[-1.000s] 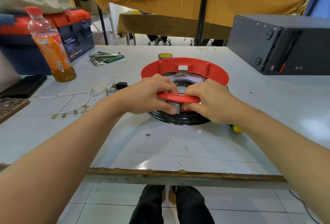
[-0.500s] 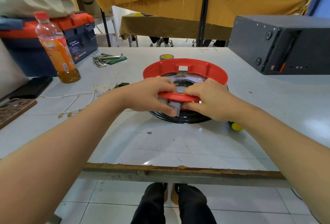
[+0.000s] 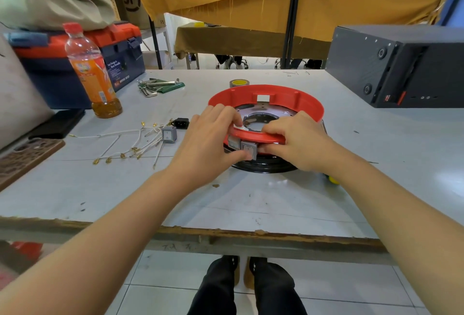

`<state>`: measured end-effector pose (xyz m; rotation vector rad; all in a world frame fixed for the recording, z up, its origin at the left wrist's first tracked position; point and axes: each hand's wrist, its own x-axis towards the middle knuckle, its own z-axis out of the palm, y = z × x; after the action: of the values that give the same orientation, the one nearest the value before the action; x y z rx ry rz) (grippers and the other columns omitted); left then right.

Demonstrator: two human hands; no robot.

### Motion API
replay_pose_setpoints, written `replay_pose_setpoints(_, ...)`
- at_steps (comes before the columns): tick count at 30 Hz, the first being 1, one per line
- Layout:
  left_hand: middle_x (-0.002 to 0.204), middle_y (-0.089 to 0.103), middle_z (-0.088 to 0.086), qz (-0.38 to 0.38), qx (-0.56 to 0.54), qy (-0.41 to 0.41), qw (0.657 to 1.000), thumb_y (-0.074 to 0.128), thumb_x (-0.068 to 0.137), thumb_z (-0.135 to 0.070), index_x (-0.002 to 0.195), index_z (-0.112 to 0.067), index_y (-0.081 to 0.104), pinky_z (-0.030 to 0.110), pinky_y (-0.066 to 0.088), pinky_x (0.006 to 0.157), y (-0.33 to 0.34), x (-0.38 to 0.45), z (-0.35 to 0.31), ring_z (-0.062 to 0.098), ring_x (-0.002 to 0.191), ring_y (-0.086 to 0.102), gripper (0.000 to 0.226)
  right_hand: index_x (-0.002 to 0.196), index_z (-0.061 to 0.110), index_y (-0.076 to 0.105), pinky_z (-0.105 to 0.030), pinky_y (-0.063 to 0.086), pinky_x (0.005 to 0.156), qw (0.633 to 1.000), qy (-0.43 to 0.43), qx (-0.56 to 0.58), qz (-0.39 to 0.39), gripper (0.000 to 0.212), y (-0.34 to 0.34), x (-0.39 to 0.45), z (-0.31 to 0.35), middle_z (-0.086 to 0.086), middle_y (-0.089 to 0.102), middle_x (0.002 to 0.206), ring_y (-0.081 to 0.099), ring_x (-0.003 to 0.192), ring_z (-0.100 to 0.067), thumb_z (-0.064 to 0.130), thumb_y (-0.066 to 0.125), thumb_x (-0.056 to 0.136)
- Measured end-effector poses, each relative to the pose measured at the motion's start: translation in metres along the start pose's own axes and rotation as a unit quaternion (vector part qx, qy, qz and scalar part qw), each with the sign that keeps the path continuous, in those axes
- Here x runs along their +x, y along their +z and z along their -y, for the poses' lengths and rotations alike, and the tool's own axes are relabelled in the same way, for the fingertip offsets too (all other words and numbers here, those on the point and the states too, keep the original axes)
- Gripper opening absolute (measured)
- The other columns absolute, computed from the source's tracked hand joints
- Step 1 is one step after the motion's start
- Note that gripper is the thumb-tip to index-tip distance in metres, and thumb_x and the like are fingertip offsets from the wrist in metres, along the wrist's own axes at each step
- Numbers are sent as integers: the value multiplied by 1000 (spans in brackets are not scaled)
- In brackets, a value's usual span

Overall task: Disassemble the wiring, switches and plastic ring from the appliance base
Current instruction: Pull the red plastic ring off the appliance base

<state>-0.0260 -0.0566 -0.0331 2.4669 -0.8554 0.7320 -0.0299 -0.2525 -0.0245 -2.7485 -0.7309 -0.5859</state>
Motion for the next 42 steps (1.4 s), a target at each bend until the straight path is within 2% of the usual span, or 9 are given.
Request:
replay_pose_setpoints(7,83,57,-6,-80,-76,-66,992,72,81,-19,97,-14,55,43,51,70,15,-22,-15,17,75,57,24,80,22,62,-28,22,75,1000,17,21,6,12,1,0,3,12,50,66,49,74,-17,31,62,88)
replay_pose_setpoints(14,73,59,0,-95,-115,-137,979,75,77,-35,85,-13,50,44,50,67,24,-20,-28,21,70,58,35,74,29,52,-28,24,75,999,28,42,15,18,-4,1,6,17,46,60,44,69,-14,32,65,86)
replay_pose_setpoints(19,70,57,0,-93,-102,-138,981,73,79,-31,86,-13,50,43,49,65,22,-21,-30,21,69,56,30,72,31,49,-25,23,74,998,31,37,36,22,-5,3,5,17,45,61,44,69,-13,36,64,86)
replay_pose_setpoints(21,68,54,-3,-80,-102,-126,984,72,78,-26,87,-14,51,40,48,63,16,-23,-27,17,66,54,25,78,28,56,-24,22,73,998,31,24,42,18,-4,3,5,16,47,63,46,69,-13,43,62,86)
replay_pose_setpoints(25,71,57,-9,-19,-121,-122,985,75,77,-24,86,-21,59,16,45,57,-6,-31,-4,5,62,56,18,83,29,58,-26,27,71,999,32,20,29,18,-3,2,4,17,48,65,48,71,-13,47,61,86)
replay_pose_setpoints(28,71,59,-11,-33,-86,-201,975,76,77,-25,85,-17,62,18,45,61,-21,-35,29,6,66,57,18,83,32,54,-30,36,80,999,25,7,19,18,-1,1,6,15,52,73,49,77,-16,49,58,87)
replay_pose_setpoints(33,75,62,4,-13,-30,-302,953,77,76,-28,81,-12,60,31,43,63,-23,-40,67,21,75,56,24,87,18,65,-33,41,82,999,3,-27,17,27,-4,1,7,3,65,78,57,76,-20,43,56,90)
replay_pose_setpoints(39,81,59,3,-3,20,-310,951,74,78,-37,85,-14,57,36,47,68,-13,-30,77,23,79,56,29,94,22,63,-25,27,66,999,22,-31,11,22,-9,4,12,5,64,86,53,77,-15,43,61,86)
replay_pose_setpoints(42,91,59,1,18,53,-309,949,68,83,-43,102,-17,56,36,48,73,-10,-28,79,22,85,55,35,106,25,58,-28,43,77,998,43,-10,46,35,-10,9,18,11,58,100,53,90,-12,49,63,82)
